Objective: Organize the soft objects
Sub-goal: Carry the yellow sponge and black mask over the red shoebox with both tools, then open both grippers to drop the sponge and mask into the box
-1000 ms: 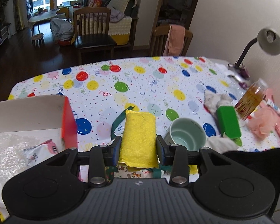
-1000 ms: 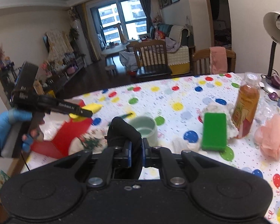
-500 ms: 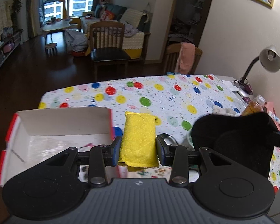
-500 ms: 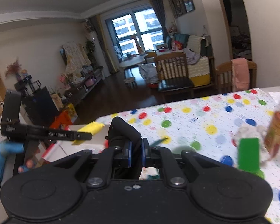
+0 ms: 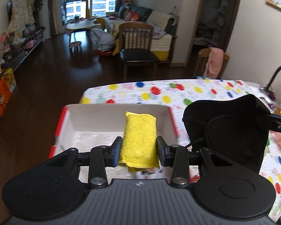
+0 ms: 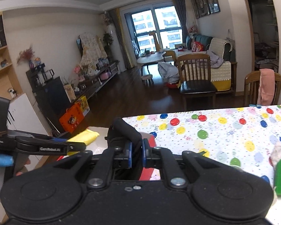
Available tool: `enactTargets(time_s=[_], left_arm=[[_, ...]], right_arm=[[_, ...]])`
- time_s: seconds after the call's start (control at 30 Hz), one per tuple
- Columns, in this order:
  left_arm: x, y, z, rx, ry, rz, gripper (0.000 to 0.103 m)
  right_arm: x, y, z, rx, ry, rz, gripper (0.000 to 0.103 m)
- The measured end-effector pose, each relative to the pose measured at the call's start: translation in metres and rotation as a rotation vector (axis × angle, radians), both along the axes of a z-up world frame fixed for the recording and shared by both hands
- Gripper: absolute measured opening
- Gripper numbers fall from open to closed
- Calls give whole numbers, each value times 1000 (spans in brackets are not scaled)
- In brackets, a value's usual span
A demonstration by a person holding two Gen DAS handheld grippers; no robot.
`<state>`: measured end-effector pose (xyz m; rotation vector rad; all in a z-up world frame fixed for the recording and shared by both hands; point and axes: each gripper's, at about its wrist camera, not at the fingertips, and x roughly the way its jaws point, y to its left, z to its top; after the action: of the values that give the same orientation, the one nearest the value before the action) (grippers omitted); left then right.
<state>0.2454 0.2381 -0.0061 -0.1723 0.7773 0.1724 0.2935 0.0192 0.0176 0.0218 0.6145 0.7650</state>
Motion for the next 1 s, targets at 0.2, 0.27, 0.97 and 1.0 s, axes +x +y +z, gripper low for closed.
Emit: enactTargets(time_s=[0.2,0.27,0.97,1.0], left_arm=[[-3,37,-15,29,30,36,38],[-1,48,-22,43,44,47,38],[20,86,-90,20,154,45,35],[20,85,-92,19,156,43,35]], right_arm=[[5,45,-20,-46,14,0,9],[7,58,-27,-50,30,6,9],[15,145,-121,-214,184,61,10],[14,147,-124,-228,185,65,12]])
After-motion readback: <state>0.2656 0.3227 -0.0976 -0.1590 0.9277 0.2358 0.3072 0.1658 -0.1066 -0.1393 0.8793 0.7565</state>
